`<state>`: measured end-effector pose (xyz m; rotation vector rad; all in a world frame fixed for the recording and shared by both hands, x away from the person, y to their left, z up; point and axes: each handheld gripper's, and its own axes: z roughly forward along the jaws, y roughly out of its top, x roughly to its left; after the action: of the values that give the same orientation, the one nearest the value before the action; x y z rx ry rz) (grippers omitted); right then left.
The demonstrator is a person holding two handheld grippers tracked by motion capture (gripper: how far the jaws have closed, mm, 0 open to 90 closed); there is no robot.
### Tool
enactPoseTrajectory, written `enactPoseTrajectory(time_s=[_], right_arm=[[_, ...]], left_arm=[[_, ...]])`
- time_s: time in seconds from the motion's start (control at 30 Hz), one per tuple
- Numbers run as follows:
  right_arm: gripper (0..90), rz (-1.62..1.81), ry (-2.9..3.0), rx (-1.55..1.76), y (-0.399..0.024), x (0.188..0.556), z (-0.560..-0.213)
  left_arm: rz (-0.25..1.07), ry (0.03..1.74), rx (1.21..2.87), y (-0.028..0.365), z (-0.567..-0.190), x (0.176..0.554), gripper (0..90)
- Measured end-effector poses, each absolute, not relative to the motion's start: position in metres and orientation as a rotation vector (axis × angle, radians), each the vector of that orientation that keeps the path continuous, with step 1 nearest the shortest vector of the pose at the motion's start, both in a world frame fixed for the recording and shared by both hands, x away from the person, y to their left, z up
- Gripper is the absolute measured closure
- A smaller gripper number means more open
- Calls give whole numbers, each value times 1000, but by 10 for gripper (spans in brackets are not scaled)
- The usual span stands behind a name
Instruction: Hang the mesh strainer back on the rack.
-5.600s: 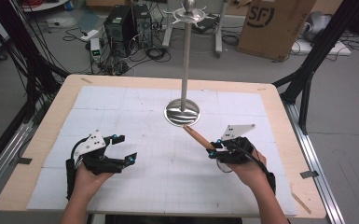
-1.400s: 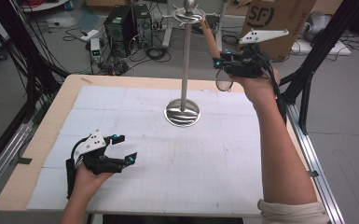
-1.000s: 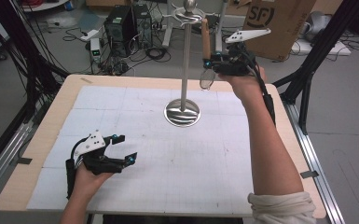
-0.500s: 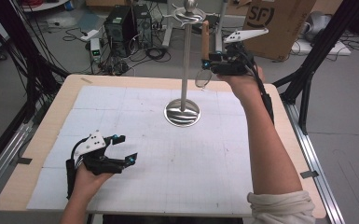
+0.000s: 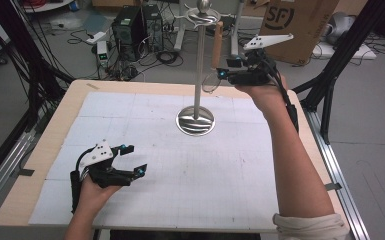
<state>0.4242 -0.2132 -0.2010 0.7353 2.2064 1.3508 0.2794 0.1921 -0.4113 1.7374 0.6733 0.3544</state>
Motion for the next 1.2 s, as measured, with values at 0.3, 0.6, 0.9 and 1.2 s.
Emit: enactPoseTrajectory(time_s=[0.3, 0.6, 0.9, 1.2], right_arm=[[423, 1399, 2191, 696, -219, 412, -203], [406, 1429, 2199, 683, -228, 401, -210], [382, 1470, 2199, 652, -239, 388, -220], [345, 1481, 2192, 643, -244, 377, -233]], left_arm=[[356, 671, 1741, 192, -411, 279, 173], [360, 671, 1744, 192, -411, 279, 173], [367, 670, 1739, 191, -411, 279, 173], [372, 669, 1740, 191, -411, 279, 173]])
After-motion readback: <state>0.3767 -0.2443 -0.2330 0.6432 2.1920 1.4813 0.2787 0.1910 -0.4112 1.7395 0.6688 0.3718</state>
